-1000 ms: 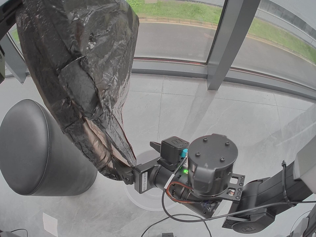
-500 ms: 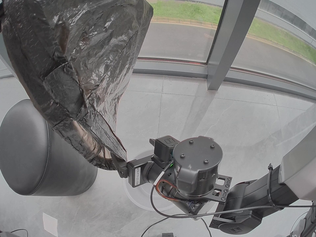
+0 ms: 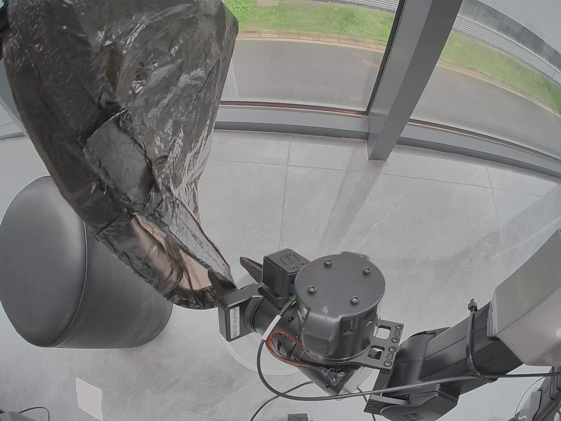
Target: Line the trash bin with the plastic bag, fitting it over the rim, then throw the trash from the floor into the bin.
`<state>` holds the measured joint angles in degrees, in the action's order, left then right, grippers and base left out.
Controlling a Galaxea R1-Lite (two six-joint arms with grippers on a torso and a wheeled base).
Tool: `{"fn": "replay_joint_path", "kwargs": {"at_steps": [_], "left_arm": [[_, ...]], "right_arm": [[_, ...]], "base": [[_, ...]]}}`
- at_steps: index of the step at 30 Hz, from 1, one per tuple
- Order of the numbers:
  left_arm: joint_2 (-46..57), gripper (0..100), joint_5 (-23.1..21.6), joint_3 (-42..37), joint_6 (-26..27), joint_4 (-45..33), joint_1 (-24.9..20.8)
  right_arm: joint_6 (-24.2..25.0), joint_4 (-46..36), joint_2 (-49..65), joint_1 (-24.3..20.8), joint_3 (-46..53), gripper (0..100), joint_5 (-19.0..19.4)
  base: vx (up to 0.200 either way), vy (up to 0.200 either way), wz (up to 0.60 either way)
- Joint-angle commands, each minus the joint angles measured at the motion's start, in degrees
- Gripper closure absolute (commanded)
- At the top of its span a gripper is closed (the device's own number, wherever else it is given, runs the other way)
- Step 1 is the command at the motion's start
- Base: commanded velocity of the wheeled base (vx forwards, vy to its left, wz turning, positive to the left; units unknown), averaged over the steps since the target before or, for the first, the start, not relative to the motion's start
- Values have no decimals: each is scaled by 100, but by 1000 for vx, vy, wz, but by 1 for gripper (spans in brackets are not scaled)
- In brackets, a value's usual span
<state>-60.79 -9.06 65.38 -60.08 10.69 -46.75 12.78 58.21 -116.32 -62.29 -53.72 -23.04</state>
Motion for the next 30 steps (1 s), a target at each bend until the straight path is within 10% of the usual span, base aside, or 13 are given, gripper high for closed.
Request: {"fn": "replay_joint_path", "kwargs": {"at_steps": [1, 12, 21, 26, 30], "left_arm": [[-29, 100, -8, -8, -4, 3, 26], [-82, 100, 0, -95, 5, -14, 201], [-442, 100, 71, -974, 541, -6, 702], [-679, 100, 106, -1686, 1094, -58, 878], [-732, 100, 71, -2038, 1261, -50, 817]], "right_arm": [[14, -3, 48, -20, 29, 100, 19], [32, -231, 435, -2, 266, 100, 10], [269, -3026, 2131, 218, 371, 100, 318], [1227, -5127, 2421, 604, -455, 100, 388], [1702, -6146, 2632, 1035, -973, 100, 1364]], "base": [[0, 0, 0], [0, 0, 0], [0, 0, 0], [0, 0, 0], [0, 0, 0]]}}
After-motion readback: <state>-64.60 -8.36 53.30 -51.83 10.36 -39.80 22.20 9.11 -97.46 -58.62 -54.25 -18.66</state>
